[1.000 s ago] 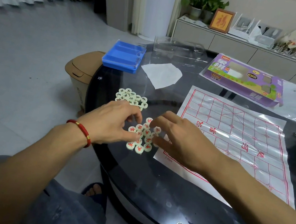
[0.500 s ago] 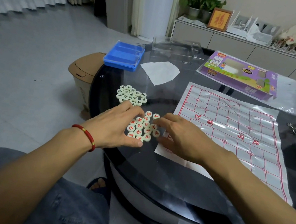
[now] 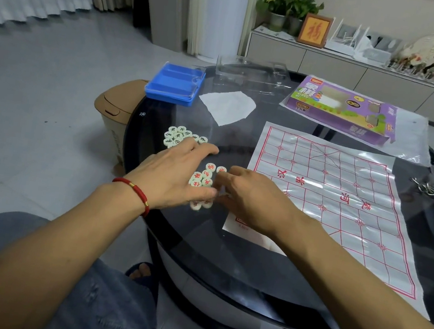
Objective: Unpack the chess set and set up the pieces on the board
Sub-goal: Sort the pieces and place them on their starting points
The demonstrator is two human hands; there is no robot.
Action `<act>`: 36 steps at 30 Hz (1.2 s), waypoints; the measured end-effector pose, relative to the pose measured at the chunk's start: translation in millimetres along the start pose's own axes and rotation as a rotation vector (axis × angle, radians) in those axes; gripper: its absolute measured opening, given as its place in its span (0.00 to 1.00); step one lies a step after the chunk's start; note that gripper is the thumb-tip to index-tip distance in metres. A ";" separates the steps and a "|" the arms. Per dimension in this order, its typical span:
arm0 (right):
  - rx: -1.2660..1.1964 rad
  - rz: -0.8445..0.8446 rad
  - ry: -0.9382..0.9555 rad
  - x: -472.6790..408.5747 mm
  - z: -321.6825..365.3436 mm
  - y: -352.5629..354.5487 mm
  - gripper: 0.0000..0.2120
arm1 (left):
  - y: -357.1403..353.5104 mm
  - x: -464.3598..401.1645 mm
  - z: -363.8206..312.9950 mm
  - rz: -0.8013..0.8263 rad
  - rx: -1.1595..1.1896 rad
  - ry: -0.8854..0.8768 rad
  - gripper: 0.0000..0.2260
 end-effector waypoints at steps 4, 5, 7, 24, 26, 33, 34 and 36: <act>-0.010 0.012 -0.034 -2.5 -0.3 3.1 0.13 | 3.7 -10.0 -11.5 -0.101 0.026 0.003 0.33; -0.012 0.005 -0.049 -1.5 -1.6 6.6 0.13 | 4.1 -11.4 -13.7 -0.142 0.057 0.001 0.32; -0.021 -0.027 -0.066 2.0 -5.7 18.0 0.12 | 2.9 -11.8 -15.2 -0.241 0.176 0.025 0.32; 0.078 -0.001 -0.712 46.5 -220.2 53.7 0.14 | -2.8 -47.4 -29.6 -0.411 0.361 0.191 0.16; 0.203 0.001 -0.651 38.5 -202.9 58.5 0.16 | -1.0 -46.1 -19.7 -0.403 0.341 0.242 0.15; -0.025 -0.009 -0.023 -6.7 -39.5 23.6 0.21 | -1.2 -32.3 8.1 -0.295 0.228 0.382 0.12; -0.009 -0.020 0.017 -10.9 -28.2 17.1 0.22 | -1.5 -30.0 9.7 -0.285 0.232 0.388 0.12; 0.027 -0.036 0.036 -16.2 -21.4 8.5 0.22 | -1.8 -25.4 13.0 -0.276 0.243 0.389 0.12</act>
Point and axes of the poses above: each hand's wrist, its own x-axis away from the middle knuckle, its own y-axis out of the back of the hand, z = x × y, the point moved 4 cm from there along -x, towards the middle knuckle, and after that the axes turned 2 degrees about -x, right-handed, at the moved point
